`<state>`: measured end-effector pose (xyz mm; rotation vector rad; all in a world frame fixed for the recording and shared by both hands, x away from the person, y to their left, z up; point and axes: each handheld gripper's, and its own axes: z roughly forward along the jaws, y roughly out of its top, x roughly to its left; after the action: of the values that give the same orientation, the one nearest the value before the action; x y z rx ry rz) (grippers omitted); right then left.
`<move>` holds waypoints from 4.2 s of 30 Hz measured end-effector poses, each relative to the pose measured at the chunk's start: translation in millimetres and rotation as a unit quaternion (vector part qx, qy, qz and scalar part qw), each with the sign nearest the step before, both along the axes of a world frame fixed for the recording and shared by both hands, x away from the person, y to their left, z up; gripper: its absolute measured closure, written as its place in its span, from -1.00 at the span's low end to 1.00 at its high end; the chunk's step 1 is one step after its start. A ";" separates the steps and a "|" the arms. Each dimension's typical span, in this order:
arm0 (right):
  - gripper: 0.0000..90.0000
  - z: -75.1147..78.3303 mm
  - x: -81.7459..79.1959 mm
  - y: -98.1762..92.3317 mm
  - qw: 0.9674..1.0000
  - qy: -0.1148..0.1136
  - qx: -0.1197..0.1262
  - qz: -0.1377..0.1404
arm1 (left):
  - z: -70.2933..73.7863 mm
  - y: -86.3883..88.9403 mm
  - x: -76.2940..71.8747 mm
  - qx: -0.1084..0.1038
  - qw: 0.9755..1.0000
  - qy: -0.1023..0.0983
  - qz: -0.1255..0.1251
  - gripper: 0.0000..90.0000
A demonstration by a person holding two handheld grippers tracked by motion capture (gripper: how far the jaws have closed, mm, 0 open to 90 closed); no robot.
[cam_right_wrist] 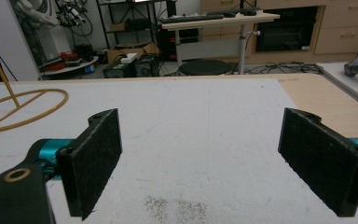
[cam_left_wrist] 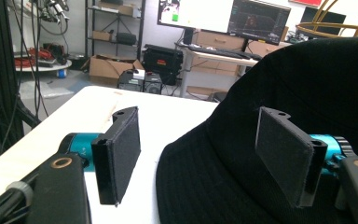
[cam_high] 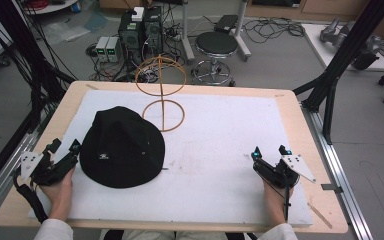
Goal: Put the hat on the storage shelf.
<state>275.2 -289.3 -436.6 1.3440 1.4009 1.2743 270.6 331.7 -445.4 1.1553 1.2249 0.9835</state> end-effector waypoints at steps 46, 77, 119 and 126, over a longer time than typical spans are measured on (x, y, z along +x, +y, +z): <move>-0.72 -0.8 1.1 0.4 1.000 0.009 0.002 0.006 | 21.1 -16.5 -4.3 -0.025 0.997 -0.029 -0.072 -0.31; -0.72 -1.2 1.8 0.2 1.000 0.008 0.002 0.011 | 27.8 -40.2 5.6 -0.016 0.981 0.008 -0.195 -0.32; -0.71 -0.9 0.8 2.1 1.000 0.008 -0.002 0.013 | 5.0 -62.7 18.3 0.056 0.981 0.054 -0.177 -0.21; -0.71 -0.9 0.9 2.9 1.000 0.007 -0.004 0.014 | 4.5 -63.6 18.5 0.056 0.981 0.056 -0.180 -0.06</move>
<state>276.0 -286.4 -437.4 1.3337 1.4374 1.2789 289.2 268.1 -440.9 1.4766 1.0095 0.7277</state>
